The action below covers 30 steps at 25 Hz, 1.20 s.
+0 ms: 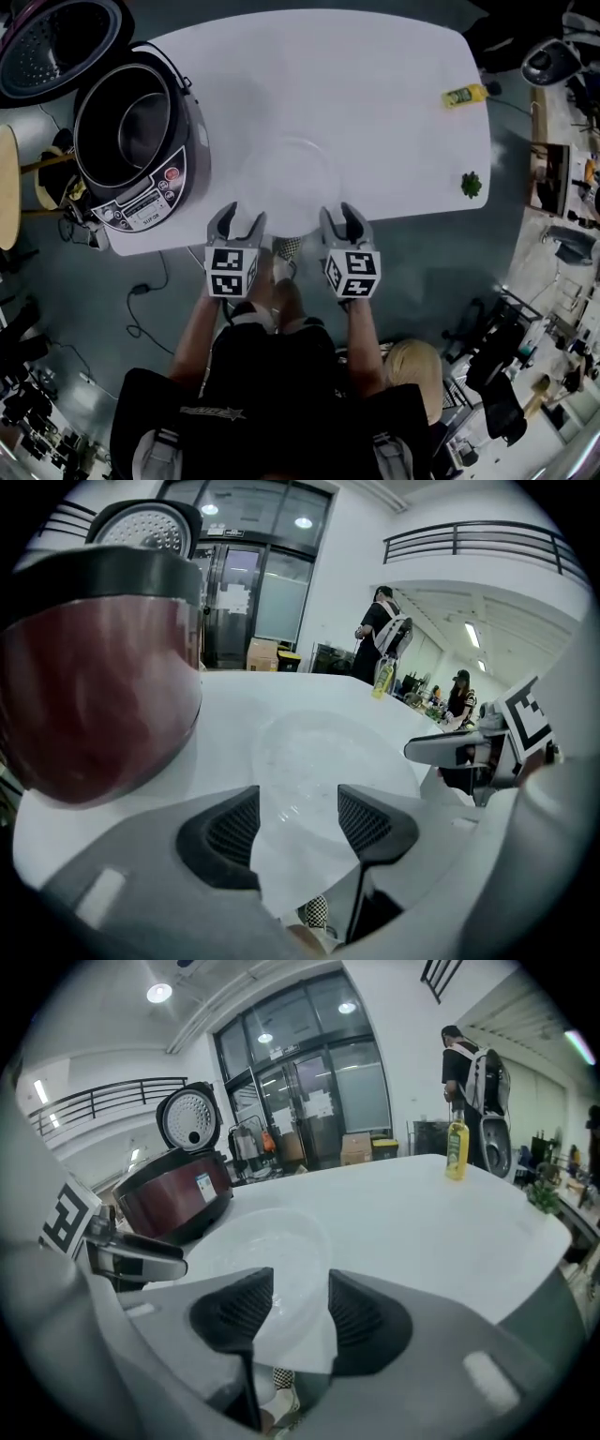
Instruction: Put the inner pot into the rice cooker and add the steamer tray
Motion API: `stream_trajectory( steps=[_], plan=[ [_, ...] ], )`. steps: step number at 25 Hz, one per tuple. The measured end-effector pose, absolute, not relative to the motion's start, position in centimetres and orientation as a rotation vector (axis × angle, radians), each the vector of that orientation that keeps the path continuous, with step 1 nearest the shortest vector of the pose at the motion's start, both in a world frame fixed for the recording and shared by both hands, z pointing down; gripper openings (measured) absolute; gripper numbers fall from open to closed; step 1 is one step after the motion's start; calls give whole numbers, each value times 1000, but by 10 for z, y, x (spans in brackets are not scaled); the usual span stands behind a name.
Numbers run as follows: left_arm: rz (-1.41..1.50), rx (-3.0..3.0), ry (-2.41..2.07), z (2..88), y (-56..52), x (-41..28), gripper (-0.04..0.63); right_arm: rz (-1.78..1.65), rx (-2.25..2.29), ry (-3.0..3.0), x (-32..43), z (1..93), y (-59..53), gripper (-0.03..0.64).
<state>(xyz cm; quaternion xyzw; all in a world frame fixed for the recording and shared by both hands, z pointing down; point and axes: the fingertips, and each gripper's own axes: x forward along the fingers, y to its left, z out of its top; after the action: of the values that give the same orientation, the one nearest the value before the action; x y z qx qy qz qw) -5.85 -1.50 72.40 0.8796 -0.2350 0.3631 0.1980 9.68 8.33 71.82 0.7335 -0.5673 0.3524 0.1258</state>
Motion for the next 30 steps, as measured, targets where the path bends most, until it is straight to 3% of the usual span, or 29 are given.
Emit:
stream_trajectory(
  steps=[11, 14, 30],
  plan=[
    [1068, 2416, -643, 749, -12, -59, 258, 1056, 2085, -1648, 96, 741, 82, 187],
    [1068, 2410, -643, 749, -12, -59, 225, 1049, 2076, -1650, 95, 742, 82, 129],
    [1029, 2502, -693, 703, -19, -47, 210, 954, 2124, -1665, 105, 698, 78, 126]
  ],
)
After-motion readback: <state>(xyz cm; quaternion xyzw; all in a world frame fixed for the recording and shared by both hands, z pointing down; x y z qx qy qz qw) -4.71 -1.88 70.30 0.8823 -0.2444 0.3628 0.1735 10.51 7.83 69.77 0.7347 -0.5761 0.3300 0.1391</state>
